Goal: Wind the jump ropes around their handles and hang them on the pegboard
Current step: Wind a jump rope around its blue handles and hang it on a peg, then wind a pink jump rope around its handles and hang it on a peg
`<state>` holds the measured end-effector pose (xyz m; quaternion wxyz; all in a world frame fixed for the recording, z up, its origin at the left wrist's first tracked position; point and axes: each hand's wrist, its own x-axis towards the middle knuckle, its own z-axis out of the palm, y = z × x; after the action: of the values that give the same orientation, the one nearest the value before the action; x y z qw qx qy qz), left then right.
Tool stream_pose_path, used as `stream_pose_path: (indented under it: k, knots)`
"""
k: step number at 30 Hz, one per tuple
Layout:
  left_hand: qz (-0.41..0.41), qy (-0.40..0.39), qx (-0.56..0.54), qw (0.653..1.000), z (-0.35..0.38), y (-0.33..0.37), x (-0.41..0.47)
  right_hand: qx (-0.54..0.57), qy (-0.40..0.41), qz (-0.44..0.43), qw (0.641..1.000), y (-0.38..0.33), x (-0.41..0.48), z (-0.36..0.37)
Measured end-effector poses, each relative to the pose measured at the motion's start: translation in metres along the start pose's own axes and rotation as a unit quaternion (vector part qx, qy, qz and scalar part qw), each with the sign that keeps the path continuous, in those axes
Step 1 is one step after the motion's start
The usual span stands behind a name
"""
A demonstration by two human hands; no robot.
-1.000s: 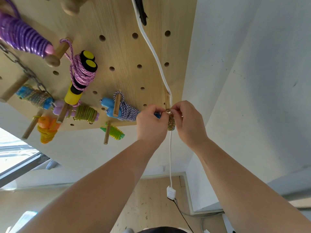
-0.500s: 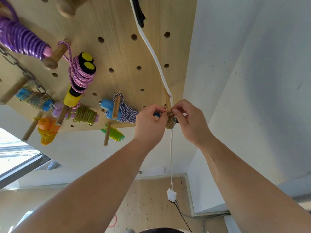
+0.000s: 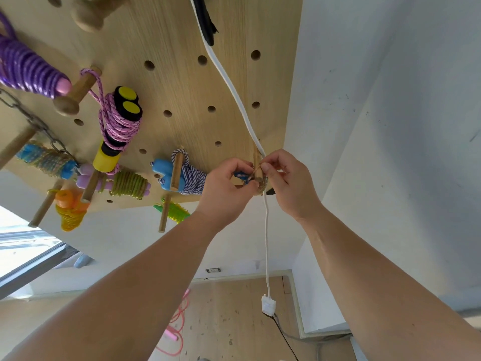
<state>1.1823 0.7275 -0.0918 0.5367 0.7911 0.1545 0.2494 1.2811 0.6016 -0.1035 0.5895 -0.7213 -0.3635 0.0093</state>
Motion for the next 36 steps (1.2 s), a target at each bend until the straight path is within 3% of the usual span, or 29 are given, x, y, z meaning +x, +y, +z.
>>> stream_pose_path:
  k: [11,17,23,28,36]
  knots:
    - [-0.028,-0.017,-0.004,0.999,-0.007,-0.005,0.035,-0.022,0.059,0.018,0.998,0.013,0.022,0.008]
    - [-0.059,0.043,0.017,0.997,0.001,-0.001,0.051,-0.081,0.075,0.012,0.994,0.016,0.036,0.01]
    - [-0.038,0.13,0.104,0.985,0.011,0.009,0.051,-0.185,0.069,-0.01,0.98,0.014,0.044,0.012]
    - [-0.055,0.156,0.112,0.98,0.017,0.01,0.051,-0.247,0.076,0.01,0.966,0.011,0.047,0.008]
    - [-0.098,0.155,0.077,0.98,0.015,0.006,0.042,-0.167,0.058,0.048,0.983,0.014,0.03,0.004]
